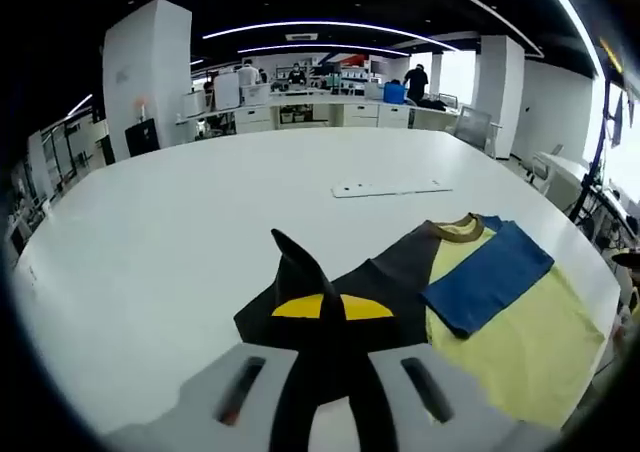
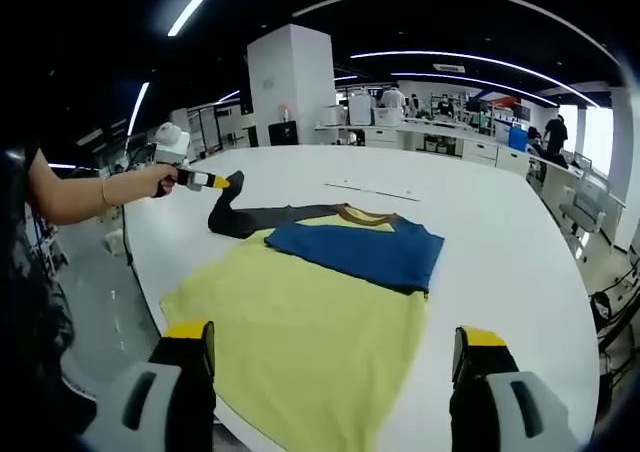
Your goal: Fold the garment on the visible template until the final outline fits inside the template.
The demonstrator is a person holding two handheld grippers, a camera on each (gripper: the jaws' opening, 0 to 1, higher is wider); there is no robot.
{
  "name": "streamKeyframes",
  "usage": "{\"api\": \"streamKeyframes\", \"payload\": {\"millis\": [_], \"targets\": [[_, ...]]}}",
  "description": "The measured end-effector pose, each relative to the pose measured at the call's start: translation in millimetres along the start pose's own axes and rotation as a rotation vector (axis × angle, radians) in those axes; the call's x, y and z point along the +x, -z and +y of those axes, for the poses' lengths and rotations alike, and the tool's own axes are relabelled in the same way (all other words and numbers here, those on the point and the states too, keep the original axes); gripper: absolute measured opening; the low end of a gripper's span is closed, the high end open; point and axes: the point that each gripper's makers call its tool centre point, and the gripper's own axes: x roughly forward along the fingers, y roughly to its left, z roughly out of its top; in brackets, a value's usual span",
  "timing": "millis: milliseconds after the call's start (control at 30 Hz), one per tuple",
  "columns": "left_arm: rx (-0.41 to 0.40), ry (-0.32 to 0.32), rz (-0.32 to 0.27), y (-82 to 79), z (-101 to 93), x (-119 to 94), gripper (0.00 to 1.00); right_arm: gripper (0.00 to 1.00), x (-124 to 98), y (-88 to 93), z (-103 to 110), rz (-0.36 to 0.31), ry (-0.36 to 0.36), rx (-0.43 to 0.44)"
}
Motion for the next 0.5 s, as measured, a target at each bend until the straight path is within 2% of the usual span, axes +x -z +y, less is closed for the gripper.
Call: {"api": "streamKeyframes", "payload": {"millis": [233, 500], "targets": [[0.031, 0.087, 0.011, -13.0, -39.8, 10.6, 0.01, 1.00, -1.2, 2.5, 0.0, 0.003, -0.004, 0.001], [0.067, 0.141, 0.010, -24.2, -72.2, 18.0, 0.01, 1.00, -2.6, 6.7, -0.3, 0.014, -0.011, 0.002]]}}
